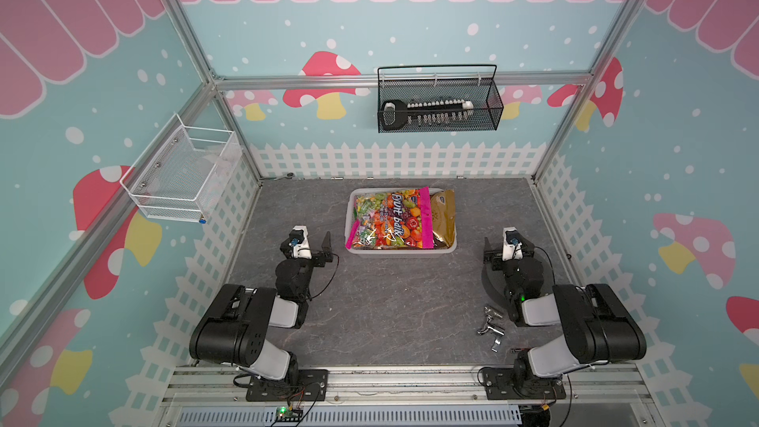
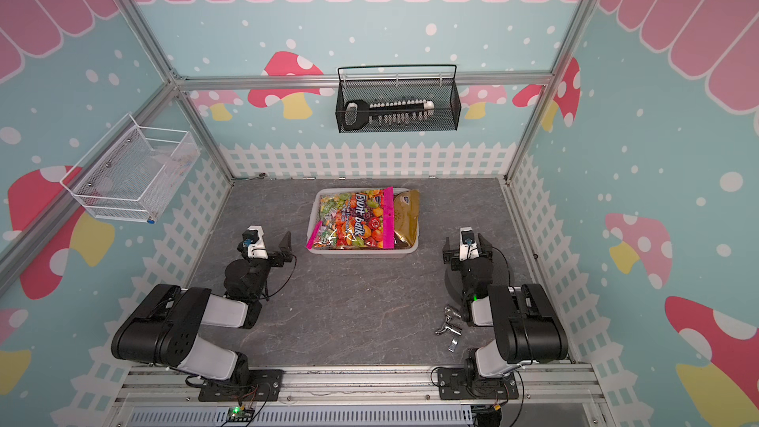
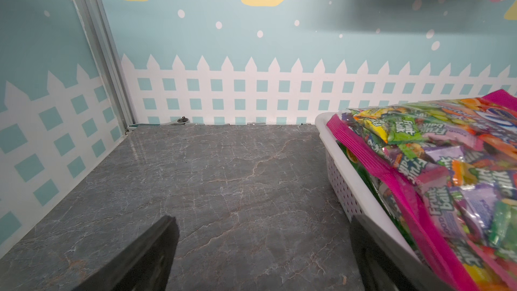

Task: Put the candies in the basket
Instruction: Reset both arms

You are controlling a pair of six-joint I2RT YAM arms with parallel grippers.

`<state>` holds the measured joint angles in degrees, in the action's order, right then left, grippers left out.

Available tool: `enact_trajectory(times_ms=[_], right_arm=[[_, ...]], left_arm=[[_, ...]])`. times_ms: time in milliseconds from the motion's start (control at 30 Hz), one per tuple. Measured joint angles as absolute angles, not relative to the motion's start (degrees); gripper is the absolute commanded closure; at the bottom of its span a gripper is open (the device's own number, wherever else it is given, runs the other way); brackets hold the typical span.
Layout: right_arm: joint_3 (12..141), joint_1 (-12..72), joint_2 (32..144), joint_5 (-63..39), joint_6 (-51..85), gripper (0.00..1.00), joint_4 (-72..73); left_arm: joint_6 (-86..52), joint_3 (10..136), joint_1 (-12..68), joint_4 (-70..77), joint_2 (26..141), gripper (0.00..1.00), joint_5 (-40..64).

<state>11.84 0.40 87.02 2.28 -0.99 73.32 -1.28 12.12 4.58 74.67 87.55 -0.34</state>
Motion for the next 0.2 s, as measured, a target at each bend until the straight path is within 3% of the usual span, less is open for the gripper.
enact_trajectory(times_ms=[200], right_arm=[[12.05, 0.36, 87.05, 2.00, -0.82, 0.01, 73.28]], left_arm=[[-1.28, 12.12, 4.56, 74.67, 87.55, 0.01, -0.32]])
